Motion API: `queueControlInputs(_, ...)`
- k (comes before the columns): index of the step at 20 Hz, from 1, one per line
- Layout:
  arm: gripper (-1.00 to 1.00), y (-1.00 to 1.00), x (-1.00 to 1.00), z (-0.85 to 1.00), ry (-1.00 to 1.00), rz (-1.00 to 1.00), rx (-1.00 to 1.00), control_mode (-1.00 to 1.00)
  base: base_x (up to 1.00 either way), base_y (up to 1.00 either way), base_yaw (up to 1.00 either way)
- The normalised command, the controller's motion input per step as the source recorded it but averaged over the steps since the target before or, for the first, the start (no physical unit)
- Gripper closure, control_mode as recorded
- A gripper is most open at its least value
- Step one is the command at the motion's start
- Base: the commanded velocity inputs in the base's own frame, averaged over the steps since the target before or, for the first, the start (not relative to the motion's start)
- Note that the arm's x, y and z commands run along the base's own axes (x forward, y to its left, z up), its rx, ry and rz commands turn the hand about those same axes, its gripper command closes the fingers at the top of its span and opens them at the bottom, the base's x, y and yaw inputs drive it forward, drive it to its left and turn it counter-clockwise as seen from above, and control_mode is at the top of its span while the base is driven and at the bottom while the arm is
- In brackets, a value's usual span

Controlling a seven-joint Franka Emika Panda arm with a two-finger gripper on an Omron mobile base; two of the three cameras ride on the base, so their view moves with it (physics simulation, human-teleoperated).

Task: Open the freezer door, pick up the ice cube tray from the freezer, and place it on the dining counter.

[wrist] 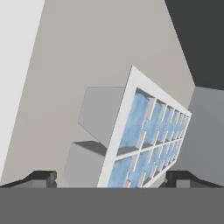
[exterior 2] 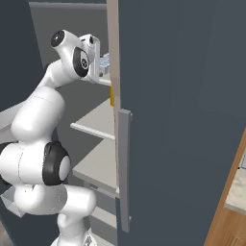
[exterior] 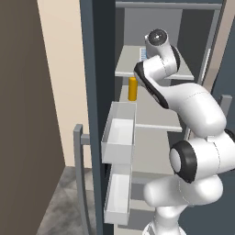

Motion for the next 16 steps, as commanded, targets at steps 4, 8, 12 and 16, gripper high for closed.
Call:
queueControlInputs(4, -1.0, 0.0, 0.33, 0.0, 0.0, 0.0, 0.0, -1.0, 0.0, 0.0, 0.0)
queueControlInputs(8, -1.0, 0.0, 0.28, 0.0, 0.0, 0.0, 0.0, -1.0, 0.0, 0.0, 0.0)
queueControlInputs(12, 1.0, 0.0, 0.29, -0.01, 0.0, 0.0, 0.0, -1.0, 0.0, 0.0, 0.0)
queueControlInputs(16, 1.0, 0.0, 0.25, -0.03, 0.0, 0.0, 0.0, -1.0, 0.0, 0.0, 0.0)
